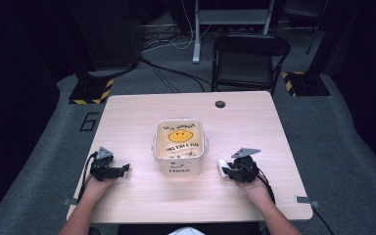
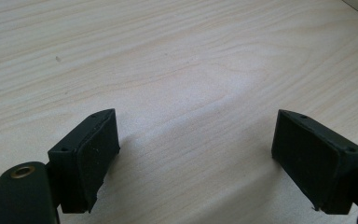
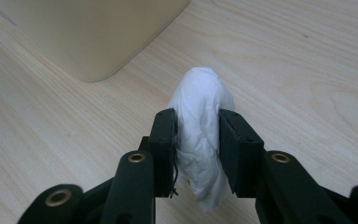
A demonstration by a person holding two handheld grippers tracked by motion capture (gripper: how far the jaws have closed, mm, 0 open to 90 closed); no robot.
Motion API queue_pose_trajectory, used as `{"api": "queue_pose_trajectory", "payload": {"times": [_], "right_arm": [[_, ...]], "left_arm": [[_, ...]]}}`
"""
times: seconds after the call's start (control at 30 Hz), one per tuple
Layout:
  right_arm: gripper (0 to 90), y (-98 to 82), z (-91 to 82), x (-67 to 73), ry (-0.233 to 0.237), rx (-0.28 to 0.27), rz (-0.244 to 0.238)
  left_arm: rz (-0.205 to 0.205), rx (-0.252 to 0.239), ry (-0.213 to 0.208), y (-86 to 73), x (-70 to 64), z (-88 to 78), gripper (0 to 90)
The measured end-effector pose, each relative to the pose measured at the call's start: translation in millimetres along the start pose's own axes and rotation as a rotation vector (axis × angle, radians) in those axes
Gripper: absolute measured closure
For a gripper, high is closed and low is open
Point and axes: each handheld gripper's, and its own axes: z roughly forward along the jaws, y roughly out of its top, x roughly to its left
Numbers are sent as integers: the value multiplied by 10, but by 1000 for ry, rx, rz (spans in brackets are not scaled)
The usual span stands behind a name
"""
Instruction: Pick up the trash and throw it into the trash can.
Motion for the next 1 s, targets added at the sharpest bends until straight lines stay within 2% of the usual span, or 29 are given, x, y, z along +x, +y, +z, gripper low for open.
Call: {"api": "queue_pose_trajectory", "payload": {"times": [0.1, 0.17, 0.3, 0.37, 0.93, 1.0], "right_arm": [[676, 1, -11, -4, 3, 4, 8], [677, 3, -32, -15, 8, 8, 36], [677, 6, -45, -42, 9, -6, 31], [675, 18, -78, -41, 11, -8, 48], [668, 214, -258, -21, 33, -31, 35], [668, 236, -272, -19, 36, -33, 32]], "left_arm": [[0, 0, 0, 0, 0, 0, 149], [0, 0, 0, 0, 0, 0, 149], [0, 0, 0, 0, 0, 0, 149], [0, 0, 0, 0, 0, 0, 149], [0, 0, 0, -1, 0, 0, 149], [-3, -14, 5, -6, -5, 10, 149]]}}
